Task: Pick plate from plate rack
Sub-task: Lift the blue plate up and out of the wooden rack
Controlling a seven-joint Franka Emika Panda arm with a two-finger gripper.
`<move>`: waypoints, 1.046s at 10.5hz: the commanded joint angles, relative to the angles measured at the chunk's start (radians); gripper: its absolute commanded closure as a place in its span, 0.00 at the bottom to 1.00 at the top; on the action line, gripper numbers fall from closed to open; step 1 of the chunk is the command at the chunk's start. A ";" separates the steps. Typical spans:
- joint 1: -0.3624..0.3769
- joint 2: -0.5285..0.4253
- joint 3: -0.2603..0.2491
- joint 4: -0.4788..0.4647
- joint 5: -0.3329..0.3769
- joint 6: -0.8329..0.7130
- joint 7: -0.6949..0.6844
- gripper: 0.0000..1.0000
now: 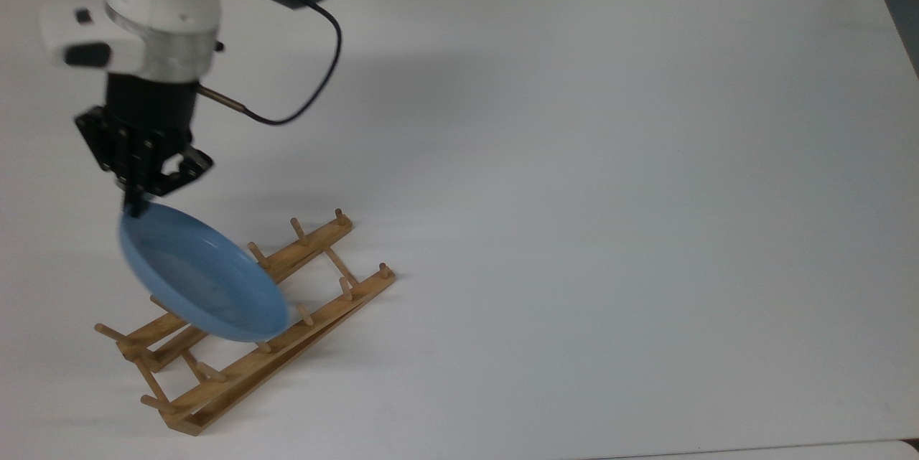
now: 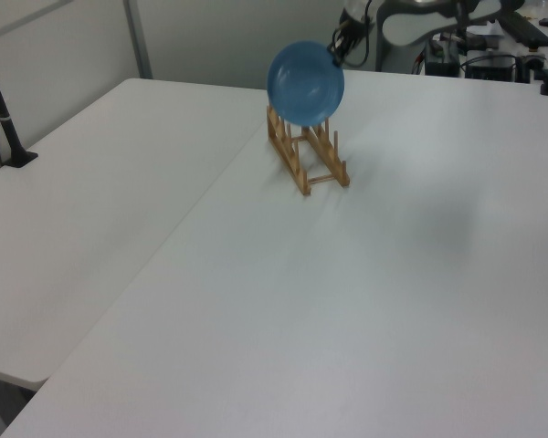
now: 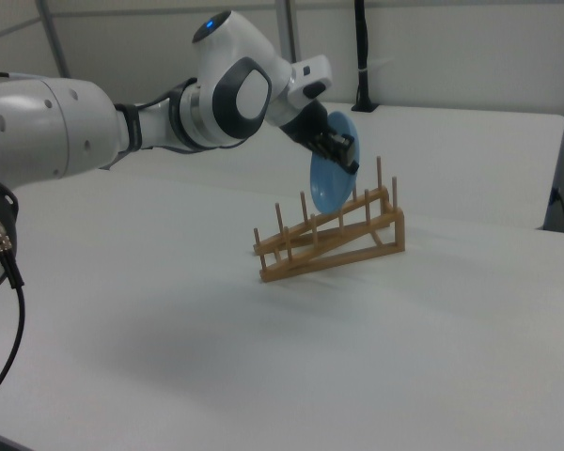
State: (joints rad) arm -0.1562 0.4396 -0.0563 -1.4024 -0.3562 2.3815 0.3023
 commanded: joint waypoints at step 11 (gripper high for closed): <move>0.047 -0.107 0.030 -0.113 0.433 -0.643 -0.586 1.00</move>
State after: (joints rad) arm -0.1436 0.3671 -0.0218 -1.4221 0.0580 1.8484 -0.0171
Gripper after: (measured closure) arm 0.956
